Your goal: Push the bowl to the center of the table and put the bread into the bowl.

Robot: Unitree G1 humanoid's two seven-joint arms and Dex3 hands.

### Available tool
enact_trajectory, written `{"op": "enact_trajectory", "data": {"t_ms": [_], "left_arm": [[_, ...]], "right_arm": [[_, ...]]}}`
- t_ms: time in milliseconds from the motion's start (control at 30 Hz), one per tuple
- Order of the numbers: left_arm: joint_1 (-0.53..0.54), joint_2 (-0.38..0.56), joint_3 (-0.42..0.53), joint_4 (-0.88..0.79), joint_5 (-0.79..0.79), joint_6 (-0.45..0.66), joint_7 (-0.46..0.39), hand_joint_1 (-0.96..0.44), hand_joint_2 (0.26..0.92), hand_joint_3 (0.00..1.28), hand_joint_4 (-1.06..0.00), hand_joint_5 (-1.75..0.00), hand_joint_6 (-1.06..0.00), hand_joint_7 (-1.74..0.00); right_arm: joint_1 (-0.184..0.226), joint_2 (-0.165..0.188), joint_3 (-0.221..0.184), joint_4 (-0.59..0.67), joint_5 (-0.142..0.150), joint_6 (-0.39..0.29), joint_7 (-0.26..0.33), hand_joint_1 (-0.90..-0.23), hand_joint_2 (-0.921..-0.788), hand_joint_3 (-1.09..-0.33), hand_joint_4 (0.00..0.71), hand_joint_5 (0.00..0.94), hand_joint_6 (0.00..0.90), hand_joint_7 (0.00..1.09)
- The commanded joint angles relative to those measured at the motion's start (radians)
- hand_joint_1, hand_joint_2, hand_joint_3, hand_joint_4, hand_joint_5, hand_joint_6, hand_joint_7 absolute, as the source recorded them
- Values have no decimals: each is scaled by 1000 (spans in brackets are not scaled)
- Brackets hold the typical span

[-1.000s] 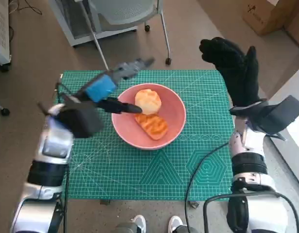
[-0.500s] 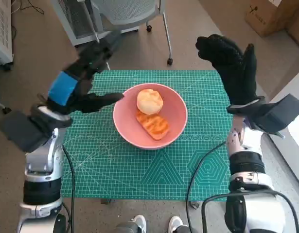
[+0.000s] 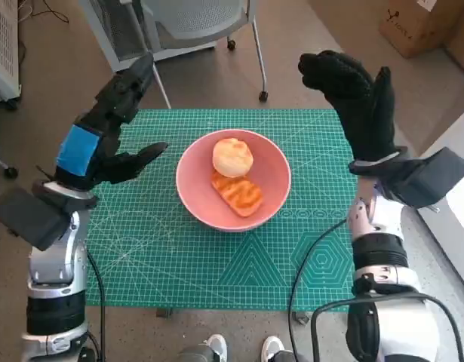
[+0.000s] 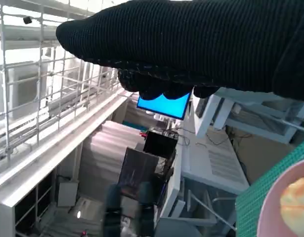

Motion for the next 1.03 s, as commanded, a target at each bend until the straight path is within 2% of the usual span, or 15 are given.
{"op": "enact_trajectory", "data": {"t_ms": [33,367,1033], "left_arm": [[12,-14,18,2,-43,21,-2,-667,921,288,-165,-5,-236,-15],[4,-20,24,28,-52,7,9,-696,921,281,-165,-4,-238,-19],[-55,-28,20,147,-12,-157,42,-651,921,274,-179,-9,-256,-41]], "right_arm": [[-1,0,7,17,-16,3,6,-676,-921,-631,214,2,345,6],[-15,-1,17,13,-25,6,-8,-692,-921,-631,213,1,346,6],[-28,22,38,14,-59,1,-53,-664,-921,-639,209,0,385,21]]}}
